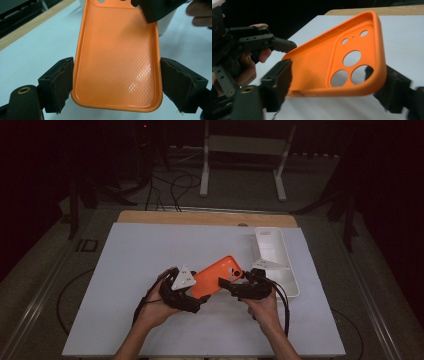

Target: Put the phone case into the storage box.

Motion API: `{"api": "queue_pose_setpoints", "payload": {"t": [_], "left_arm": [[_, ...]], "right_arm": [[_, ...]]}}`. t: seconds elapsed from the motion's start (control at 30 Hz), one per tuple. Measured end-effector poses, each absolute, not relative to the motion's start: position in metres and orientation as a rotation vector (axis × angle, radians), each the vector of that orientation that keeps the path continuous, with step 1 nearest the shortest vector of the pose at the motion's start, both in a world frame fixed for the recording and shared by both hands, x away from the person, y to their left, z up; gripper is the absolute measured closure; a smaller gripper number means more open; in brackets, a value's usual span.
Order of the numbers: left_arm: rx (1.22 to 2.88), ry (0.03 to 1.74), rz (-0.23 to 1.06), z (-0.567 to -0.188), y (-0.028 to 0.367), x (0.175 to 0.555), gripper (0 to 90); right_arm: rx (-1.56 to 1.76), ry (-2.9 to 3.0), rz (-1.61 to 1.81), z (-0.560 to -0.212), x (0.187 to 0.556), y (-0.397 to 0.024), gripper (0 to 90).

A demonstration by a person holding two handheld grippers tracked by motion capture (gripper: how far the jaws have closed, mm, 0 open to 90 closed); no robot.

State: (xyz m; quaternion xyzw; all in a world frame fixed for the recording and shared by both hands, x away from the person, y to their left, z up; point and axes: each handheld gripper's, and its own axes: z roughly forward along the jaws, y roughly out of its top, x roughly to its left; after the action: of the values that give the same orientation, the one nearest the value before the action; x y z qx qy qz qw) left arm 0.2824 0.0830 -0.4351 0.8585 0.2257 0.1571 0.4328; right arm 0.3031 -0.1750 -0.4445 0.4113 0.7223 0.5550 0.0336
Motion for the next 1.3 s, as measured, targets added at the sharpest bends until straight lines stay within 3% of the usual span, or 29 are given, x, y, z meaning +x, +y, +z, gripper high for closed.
{"api": "queue_pose_setpoints", "payload": {"t": [0.57,1.3], "left_arm": [[2.187,0.521,0.440,-0.446,0.070,0.280,16.1],[2.157,0.568,0.411,-0.446,0.071,0.282,12.3]], "right_arm": [[1.362,2.257,1.822,-0.437,0.302,-0.173,78.2],[1.305,2.200,1.740,-0.424,0.296,-0.168,84.0]]}}
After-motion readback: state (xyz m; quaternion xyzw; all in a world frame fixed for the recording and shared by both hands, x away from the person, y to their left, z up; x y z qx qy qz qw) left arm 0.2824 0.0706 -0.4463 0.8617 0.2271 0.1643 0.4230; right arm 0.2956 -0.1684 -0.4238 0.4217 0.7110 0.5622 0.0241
